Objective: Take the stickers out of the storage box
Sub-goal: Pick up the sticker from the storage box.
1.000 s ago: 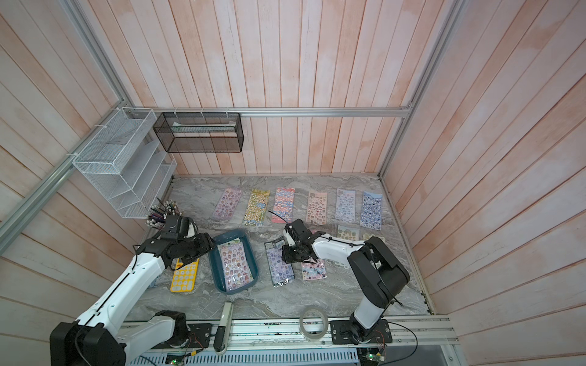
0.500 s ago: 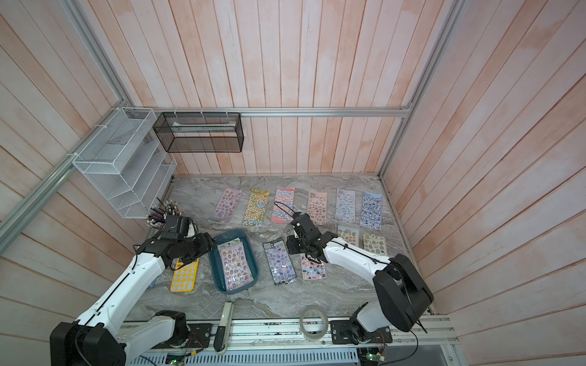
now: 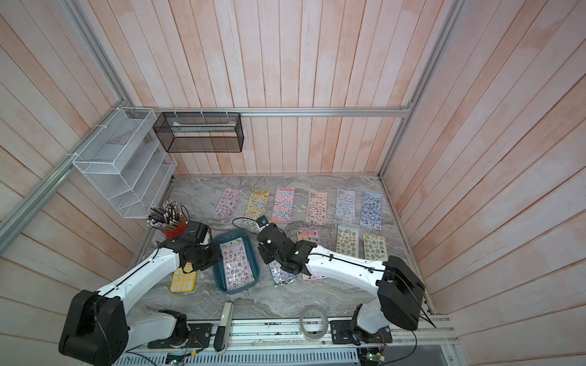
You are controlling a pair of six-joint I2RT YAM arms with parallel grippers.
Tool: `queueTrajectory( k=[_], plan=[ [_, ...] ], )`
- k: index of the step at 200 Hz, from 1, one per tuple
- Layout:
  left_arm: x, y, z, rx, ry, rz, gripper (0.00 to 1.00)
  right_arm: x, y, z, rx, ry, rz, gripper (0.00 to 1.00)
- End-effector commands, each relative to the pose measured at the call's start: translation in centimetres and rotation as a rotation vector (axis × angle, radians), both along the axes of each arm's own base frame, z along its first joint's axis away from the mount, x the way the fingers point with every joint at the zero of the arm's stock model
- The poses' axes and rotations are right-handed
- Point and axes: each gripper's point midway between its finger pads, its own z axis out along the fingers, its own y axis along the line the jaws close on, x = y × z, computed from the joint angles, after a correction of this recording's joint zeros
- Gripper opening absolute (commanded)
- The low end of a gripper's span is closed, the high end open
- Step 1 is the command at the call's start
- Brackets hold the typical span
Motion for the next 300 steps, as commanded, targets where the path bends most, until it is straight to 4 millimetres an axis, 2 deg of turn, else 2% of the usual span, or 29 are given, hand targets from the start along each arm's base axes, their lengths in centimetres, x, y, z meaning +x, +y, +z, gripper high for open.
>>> queueTrajectory(
  k=[1,40,96,101,105,134,178,235,263,300],
  plan=[
    [1.2,-1.0,-0.2,-0.022,-0.040,-0.008,0.40,0.6,1.7,0.4,-0.028,-0.043,0.017,0.38],
    [2.7,-1.5,0.7,-0.022,-0.076,-0.029,0.39,-0.1,4.5,-0.1,0.042,0.024,0.085,0.40],
    [2.7,-1.7,1.0,-0.028,-0.091,-0.047,0.40,0.6,4.7,-3.7,-0.041,0.106,0.007,0.47],
    [2.7,-1.7,0.9,-0.027,-0.089,-0.049,0.40,0.6,4.4,-4.6,-0.063,0.122,-0.008,0.48],
    [2.7,-1.7,0.9,-0.026,-0.088,-0.050,0.39,1.0,4.9,-4.1,-0.050,0.121,-0.015,0.48],
    [2.6,-1.6,0.7,-0.024,-0.087,-0.053,0.38,0.8,6.2,-5.8,-0.044,0.176,-0.004,0.50],
    [2.3,-1.5,0.3,-0.015,-0.070,-0.049,0.38,0.6,7.8,-8.5,-0.050,0.256,0.019,0.49],
    [1.7,-1.4,-0.5,-0.020,-0.043,-0.041,0.37,-0.1,8.9,-12.8,-0.006,0.431,0.040,0.43],
    [1.8,-1.6,-0.5,-0.027,-0.034,-0.045,0.36,-0.3,9.6,-13.8,0.013,0.468,0.063,0.40],
    [1.9,-2.0,-1.0,-0.051,-0.030,-0.043,0.28,-0.8,10.8,-14.3,0.047,0.505,0.107,0.38]
  ],
)
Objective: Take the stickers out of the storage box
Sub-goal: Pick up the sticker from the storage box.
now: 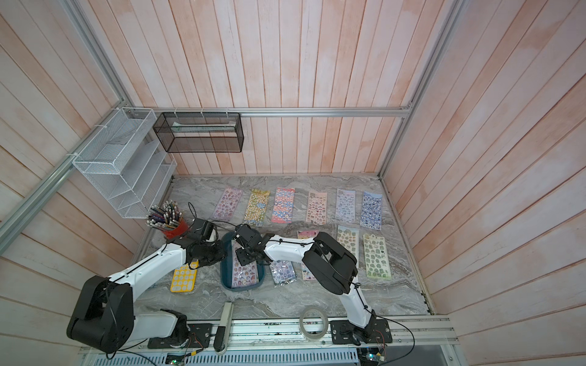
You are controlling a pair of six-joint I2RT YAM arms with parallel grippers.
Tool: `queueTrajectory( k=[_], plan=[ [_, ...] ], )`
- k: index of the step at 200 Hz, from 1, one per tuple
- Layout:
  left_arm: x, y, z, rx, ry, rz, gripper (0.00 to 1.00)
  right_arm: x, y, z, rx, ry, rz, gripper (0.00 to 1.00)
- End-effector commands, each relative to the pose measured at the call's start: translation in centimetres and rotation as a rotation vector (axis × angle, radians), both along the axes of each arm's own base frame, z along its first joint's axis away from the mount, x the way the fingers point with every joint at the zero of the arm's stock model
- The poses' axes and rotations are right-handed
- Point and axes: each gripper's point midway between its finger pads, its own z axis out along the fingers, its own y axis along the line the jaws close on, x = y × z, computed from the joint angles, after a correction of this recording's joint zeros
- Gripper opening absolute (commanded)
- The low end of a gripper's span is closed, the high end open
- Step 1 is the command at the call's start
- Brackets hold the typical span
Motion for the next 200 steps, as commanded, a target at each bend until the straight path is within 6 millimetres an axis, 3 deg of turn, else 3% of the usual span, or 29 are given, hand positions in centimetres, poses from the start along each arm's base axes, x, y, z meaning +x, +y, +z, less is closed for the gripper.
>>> queueTrajectory(
  k=[1,44,70,105,136,152,193,200],
  plan=[
    [0.0,-0.5,-0.6,-0.023,0.005,-0.010,0.28,-1.4,1.1,-2.1,0.023,0.090,0.043,0.38],
    [0.2,-0.8,-0.5,-0.028,-0.001,-0.013,0.22,-2.5,2.7,-2.9,0.078,0.166,0.096,0.37],
    [0.3,-0.7,-0.5,-0.027,0.001,-0.001,0.17,-2.0,3.0,-1.6,0.081,0.130,0.094,0.35],
    [0.1,-0.2,-0.7,-0.005,0.010,0.032,0.06,0.8,0.9,2.0,-0.010,-0.036,0.012,0.33],
    [0.2,0.0,-0.9,-0.003,0.013,0.053,0.04,2.4,-1.2,4.1,-0.094,-0.129,-0.059,0.33],
    [0.2,0.0,-1.0,-0.008,0.010,0.062,0.04,2.6,-2.0,3.9,-0.135,-0.144,-0.078,0.33],
    [0.7,0.0,-0.3,-0.006,-0.007,0.074,0.04,2.1,-2.7,0.1,-0.259,-0.111,-0.104,0.35],
    [0.7,0.0,-0.1,-0.005,-0.012,0.074,0.04,2.1,-2.8,-0.5,-0.276,-0.101,-0.113,0.41]
  ],
)
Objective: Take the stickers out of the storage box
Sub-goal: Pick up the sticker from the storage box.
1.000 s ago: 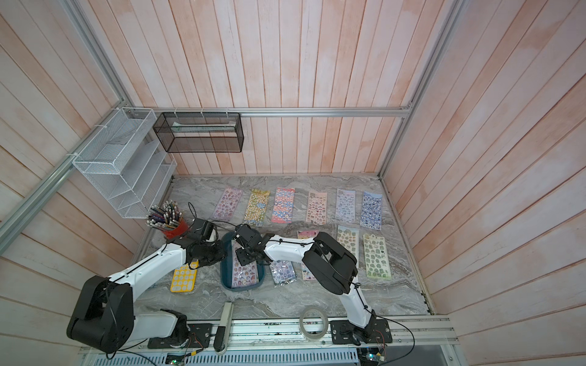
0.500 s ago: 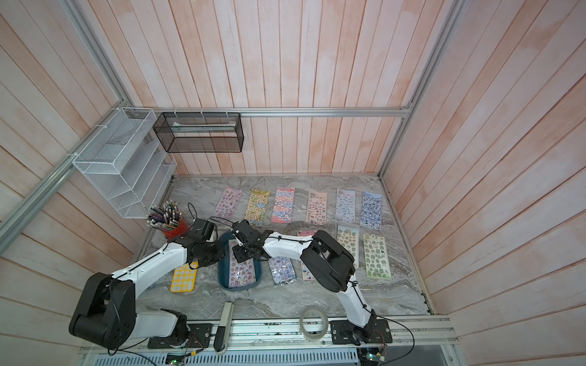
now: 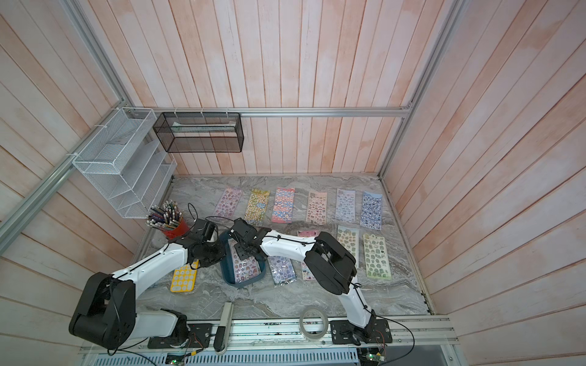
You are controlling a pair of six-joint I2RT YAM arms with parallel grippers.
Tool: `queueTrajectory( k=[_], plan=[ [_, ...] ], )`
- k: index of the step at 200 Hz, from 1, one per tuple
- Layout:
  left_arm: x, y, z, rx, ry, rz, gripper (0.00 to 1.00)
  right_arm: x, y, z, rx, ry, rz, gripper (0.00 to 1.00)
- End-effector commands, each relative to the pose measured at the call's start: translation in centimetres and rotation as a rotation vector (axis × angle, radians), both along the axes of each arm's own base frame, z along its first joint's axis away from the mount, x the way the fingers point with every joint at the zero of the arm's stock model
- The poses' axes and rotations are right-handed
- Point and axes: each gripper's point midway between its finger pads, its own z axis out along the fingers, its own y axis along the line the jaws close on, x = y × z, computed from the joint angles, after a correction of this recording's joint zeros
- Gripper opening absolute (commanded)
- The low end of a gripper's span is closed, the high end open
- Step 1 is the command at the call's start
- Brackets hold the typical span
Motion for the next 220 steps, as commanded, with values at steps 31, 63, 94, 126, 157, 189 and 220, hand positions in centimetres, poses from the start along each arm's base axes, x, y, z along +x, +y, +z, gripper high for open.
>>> queueTrajectory(
  k=[31,63,94,126,157,189,220],
  plan=[
    [0.5,-0.2,0.9,-0.007,-0.033,0.008,0.04,-0.7,-1.1,-4.7,-0.126,0.067,-0.060,0.51],
    [0.6,-0.5,1.0,-0.024,-0.038,0.005,0.04,-1.9,0.3,-6.4,-0.062,0.170,-0.027,0.52],
    [1.0,-1.1,1.2,-0.043,-0.048,-0.008,0.04,-4.9,3.9,-6.6,0.176,0.350,0.117,0.42],
    [1.5,-1.5,1.7,-0.051,-0.062,-0.017,0.04,-6.6,6.2,-5.4,0.315,0.425,0.246,0.38],
    [1.9,-1.9,2.0,-0.061,-0.070,-0.025,0.07,-7.6,7.4,-4.4,0.387,0.465,0.322,0.39],
    [2.1,-2.9,2.8,-0.095,-0.094,-0.042,0.23,-8.1,8.1,-2.9,0.490,0.498,0.371,0.26],
    [2.2,-3.3,3.9,-0.108,-0.119,-0.053,0.32,-8.0,7.9,-1.3,0.613,0.535,0.387,0.23]
  ],
)
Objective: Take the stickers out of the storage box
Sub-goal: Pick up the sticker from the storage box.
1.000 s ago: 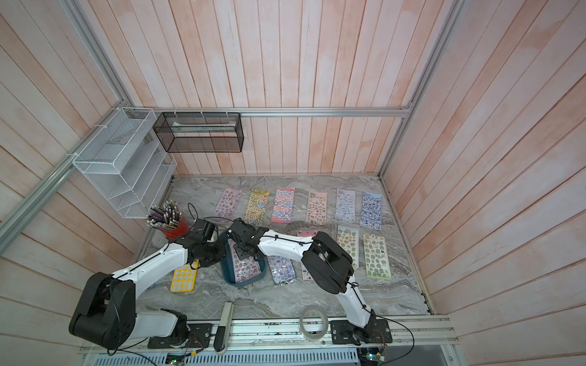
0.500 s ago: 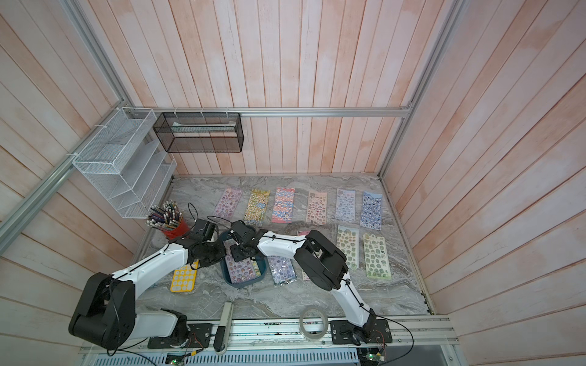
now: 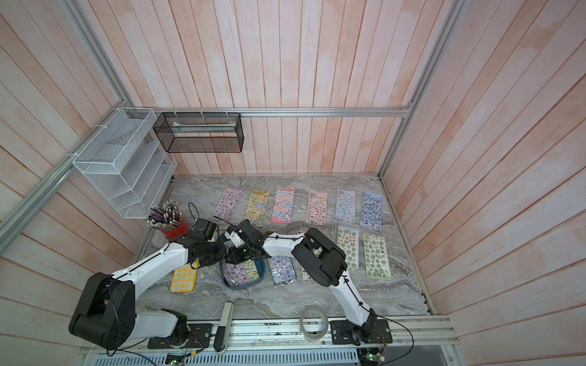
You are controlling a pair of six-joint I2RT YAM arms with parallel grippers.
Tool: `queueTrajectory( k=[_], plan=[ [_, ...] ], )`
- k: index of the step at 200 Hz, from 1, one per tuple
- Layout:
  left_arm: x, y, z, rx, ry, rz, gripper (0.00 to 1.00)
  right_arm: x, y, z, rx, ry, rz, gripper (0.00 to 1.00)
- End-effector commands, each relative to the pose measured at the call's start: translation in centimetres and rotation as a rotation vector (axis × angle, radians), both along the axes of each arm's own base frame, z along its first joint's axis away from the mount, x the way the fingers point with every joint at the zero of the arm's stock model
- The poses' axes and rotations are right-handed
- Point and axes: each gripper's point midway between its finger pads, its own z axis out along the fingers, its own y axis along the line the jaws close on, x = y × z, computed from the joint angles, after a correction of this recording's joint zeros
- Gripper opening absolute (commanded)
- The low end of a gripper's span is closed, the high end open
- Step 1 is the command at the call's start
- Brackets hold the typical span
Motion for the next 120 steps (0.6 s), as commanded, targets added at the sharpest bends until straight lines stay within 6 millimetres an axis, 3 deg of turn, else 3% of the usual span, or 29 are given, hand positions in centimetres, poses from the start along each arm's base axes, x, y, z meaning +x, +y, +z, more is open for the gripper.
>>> queueTrajectory(
  k=[1,37,63,104,120],
  plan=[
    [2.2,-3.1,3.6,-0.122,-0.121,-0.060,0.33,-3.1,0.8,1.2,0.127,0.115,0.105,0.24],
    [2.2,-2.9,4.5,-0.118,-0.134,-0.054,0.51,-2.7,0.3,1.0,0.127,0.121,0.090,0.23],
    [2.2,-2.2,4.7,-0.077,-0.133,-0.045,0.54,-2.3,-0.1,1.1,0.122,0.108,0.067,0.22],
    [1.3,-1.4,3.0,-0.035,-0.087,-0.038,0.35,0.4,-1.4,1.9,-0.014,-0.035,-0.015,0.23],
    [1.1,-1.3,2.3,-0.033,-0.073,-0.034,0.21,1.1,-1.8,2.0,-0.049,-0.071,-0.033,0.23]
  ],
)
